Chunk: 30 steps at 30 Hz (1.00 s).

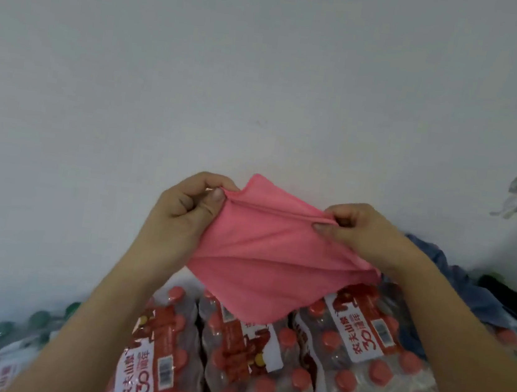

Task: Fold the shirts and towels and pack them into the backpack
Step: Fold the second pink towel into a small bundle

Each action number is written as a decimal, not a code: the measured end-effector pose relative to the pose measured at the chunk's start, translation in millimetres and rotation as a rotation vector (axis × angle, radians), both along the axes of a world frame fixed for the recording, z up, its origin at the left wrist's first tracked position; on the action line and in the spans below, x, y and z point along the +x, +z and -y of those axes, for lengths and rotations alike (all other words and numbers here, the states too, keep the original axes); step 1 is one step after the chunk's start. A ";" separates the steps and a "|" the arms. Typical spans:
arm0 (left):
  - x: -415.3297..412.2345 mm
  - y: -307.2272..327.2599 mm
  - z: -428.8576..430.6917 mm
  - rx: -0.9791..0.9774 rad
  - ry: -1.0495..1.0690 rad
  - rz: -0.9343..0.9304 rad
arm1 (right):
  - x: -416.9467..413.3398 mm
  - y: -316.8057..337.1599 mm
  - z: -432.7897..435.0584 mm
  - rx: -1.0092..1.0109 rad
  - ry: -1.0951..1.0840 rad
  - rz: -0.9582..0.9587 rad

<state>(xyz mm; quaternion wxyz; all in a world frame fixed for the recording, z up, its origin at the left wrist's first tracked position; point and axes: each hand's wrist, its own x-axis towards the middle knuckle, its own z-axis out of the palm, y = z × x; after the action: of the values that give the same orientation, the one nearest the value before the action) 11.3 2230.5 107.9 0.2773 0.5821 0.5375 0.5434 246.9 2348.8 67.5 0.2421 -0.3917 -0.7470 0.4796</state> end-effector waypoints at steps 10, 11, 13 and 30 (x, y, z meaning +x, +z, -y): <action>34.0 27.4 45.0 -0.238 0.007 -0.229 | -46.4 68.8 49.4 0.321 0.330 -0.120; 40.3 26.1 41.8 -0.245 0.032 -0.381 | -46.4 72.0 50.0 0.362 0.334 -0.094; 43.7 26.3 40.9 -0.146 0.177 -0.635 | -39.4 72.5 45.7 0.365 0.349 -0.030; -73.0 55.2 169.2 -0.522 0.125 0.006 | -10.5 67.0 43.3 -0.246 0.700 -0.079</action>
<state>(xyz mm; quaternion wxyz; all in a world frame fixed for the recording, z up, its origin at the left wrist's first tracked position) -61.6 2061.4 163.1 0.3854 0.4548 0.6935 0.4045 236.4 2305.4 134.4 0.0431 -0.1202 -0.7625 0.6343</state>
